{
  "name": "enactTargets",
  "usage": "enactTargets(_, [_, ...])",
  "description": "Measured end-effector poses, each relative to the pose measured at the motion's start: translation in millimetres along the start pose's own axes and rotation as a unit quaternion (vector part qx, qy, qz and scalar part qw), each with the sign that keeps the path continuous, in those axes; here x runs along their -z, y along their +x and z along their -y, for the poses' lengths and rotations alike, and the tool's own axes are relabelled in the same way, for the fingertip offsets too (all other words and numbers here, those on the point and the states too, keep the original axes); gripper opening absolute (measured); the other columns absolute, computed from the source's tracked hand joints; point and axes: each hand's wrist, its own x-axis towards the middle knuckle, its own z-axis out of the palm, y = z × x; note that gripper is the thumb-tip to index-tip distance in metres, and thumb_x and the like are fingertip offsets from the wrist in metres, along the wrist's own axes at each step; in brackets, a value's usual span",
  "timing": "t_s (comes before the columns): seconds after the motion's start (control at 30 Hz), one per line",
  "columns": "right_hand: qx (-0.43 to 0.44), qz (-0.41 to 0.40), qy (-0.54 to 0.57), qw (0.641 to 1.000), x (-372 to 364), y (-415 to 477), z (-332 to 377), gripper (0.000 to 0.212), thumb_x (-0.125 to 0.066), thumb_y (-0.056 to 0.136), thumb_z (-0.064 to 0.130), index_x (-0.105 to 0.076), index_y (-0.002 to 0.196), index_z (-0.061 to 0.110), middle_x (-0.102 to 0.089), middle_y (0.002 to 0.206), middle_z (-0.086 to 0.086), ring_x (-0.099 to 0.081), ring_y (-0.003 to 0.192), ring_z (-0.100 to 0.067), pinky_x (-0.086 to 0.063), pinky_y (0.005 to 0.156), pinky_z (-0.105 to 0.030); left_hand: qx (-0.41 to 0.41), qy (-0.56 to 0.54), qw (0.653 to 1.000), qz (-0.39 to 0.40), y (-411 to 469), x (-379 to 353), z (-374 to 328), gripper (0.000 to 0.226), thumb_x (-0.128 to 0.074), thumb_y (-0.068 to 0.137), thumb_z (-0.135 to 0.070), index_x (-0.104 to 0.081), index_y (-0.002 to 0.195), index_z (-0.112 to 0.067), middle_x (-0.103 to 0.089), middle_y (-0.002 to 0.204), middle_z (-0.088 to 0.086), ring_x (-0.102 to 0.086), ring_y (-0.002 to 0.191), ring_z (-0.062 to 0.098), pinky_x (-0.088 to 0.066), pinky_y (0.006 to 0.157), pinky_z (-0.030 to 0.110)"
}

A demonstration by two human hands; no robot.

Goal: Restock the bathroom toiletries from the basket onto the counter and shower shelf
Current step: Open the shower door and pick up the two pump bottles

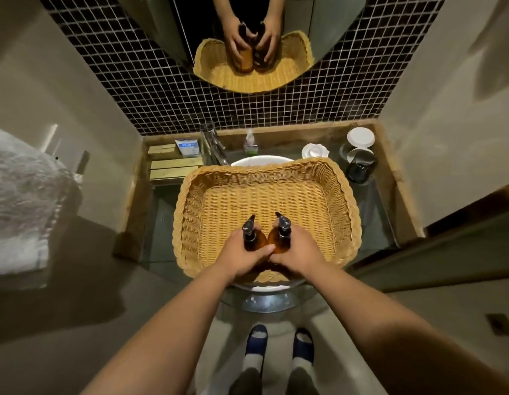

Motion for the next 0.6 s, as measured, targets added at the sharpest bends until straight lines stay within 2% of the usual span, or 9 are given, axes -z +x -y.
enactTargets(0.07, [-0.002,-0.002,0.004,1.000,-2.7,1.9,-0.5,0.075,-0.085,0.062,0.046,-0.052,0.128,0.038,-0.061,0.116,0.005,-0.055,0.110,-0.016,-0.047,0.096,-0.035,-0.022,0.014,1.000,0.016,4.4,2.9,5.8,0.048,-0.084,0.069,-0.044,-0.057,0.110,-0.044,-0.063,0.115,-0.005,-0.058,0.111,0.016,-0.044,0.104,0.045])
enactTargets(0.17, [0.000,-0.006,0.013,1.000,-5.0,6.2,-1.3,0.066,-0.084,0.060,0.046,-0.054,0.119,0.040,-0.062,0.110,0.007,-0.057,0.106,-0.016,-0.050,0.093,-0.036,-0.021,0.018,0.999,0.025,16.0,3.9,7.8,0.051,-0.087,0.057,-0.032,-0.061,0.100,-0.041,-0.068,0.098,-0.014,-0.063,0.098,0.007,-0.050,0.096,0.043])
enactTargets(0.3, [-0.017,-0.031,0.037,0.999,-4.8,10.3,-3.8,0.067,-0.087,0.059,0.039,-0.056,0.118,0.038,-0.062,0.110,0.006,-0.058,0.106,-0.017,-0.049,0.094,-0.038,-0.017,0.030,0.999,-0.012,21.1,-5.0,5.2,0.057,-0.086,0.045,-0.036,-0.059,0.095,-0.044,-0.066,0.091,-0.020,-0.060,0.088,-0.005,-0.046,0.080,0.025])
enactTargets(0.43, [-0.011,-0.050,0.038,0.998,-4.5,7.0,-3.6,0.068,-0.088,0.059,0.039,-0.057,0.119,0.032,-0.063,0.109,0.002,-0.058,0.105,-0.020,-0.050,0.092,-0.039,-0.028,0.052,0.998,-0.037,14.3,-9.3,-2.7,0.051,-0.084,0.048,-0.044,-0.057,0.091,-0.041,-0.065,0.091,-0.015,-0.059,0.087,0.002,-0.050,0.079,0.030])
enactTargets(0.6, [0.014,-0.071,0.015,0.997,10.4,-4.7,7.8,0.064,-0.087,0.057,0.041,-0.049,0.109,0.040,-0.062,0.104,0.006,-0.056,0.101,-0.019,-0.047,0.081,-0.034,-0.039,0.129,0.991,-0.021,17.0,9.7,-32.6,0.053,-0.082,0.055,-0.043,-0.055,0.101,-0.042,-0.061,0.107,-0.006,-0.060,0.100,0.020,-0.053,0.087,0.045])
